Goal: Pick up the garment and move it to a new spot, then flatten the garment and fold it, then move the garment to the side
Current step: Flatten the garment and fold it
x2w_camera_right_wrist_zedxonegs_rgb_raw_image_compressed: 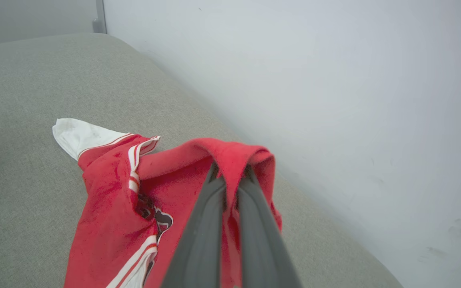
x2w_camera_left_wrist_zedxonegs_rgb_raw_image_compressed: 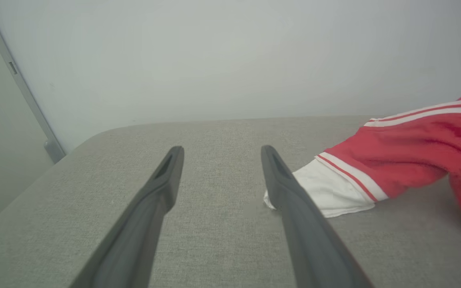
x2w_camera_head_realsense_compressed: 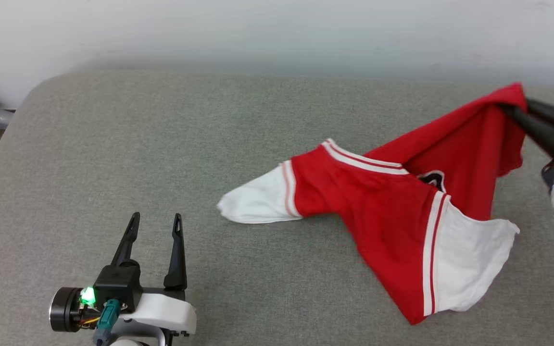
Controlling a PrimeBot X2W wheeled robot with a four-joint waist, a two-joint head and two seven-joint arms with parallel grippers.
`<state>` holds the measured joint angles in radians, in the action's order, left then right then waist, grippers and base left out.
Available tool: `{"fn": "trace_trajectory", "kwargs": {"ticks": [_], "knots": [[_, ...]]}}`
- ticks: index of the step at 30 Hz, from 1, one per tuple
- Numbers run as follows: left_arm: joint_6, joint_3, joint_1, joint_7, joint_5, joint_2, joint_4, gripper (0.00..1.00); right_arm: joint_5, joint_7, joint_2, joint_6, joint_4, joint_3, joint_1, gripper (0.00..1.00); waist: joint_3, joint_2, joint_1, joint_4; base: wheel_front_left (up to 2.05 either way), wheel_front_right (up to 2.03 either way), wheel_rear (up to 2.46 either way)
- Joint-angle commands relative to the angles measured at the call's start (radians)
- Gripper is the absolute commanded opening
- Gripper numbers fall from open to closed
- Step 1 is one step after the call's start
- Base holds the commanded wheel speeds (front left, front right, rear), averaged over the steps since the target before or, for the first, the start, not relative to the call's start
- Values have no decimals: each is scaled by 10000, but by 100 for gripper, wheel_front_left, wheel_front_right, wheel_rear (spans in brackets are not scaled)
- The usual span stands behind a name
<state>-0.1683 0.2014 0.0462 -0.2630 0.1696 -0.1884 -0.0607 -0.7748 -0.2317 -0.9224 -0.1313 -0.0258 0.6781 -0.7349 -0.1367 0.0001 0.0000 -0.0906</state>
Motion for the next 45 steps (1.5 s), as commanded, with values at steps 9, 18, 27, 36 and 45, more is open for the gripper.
{"fn": "trace_trajectory", "kwargs": {"ticks": [9, 18, 27, 36, 45], "knots": [[342, -6, 279, -25, -256, 286, -11, 100, 787, -1072, 734, 11, -122, -1314, -255, 0, -317, -1, 0, -294, 0, 0, 0], [625, -41, 817, -25, -439, 687, 18, 100, 1667, -1306, 1721, 11, 1968, -558, -2722, 0, -1582, -1, 0, -922, 0, 0, 0], [946, 98, 1750, -25, -588, 1153, -28, 100, 1780, -1123, 3362, 11, 5941, 982, -3977, 0, -2879, -1, 0, -1512, 0, 0, 0], [1051, 29, 2010, -25, -606, 1319, -147, 100, 919, -1509, 4122, 5, 8393, 2516, -3825, 0, -3224, -1, 0, -1772, 0, 0, 0], [1050, -182, 1628, -25, -828, 1346, -196, 100, -4, 493, 3555, 11, 7866, 2842, -3993, 100, -2615, -1, 0, -1350, 0, 0, 0]]}}
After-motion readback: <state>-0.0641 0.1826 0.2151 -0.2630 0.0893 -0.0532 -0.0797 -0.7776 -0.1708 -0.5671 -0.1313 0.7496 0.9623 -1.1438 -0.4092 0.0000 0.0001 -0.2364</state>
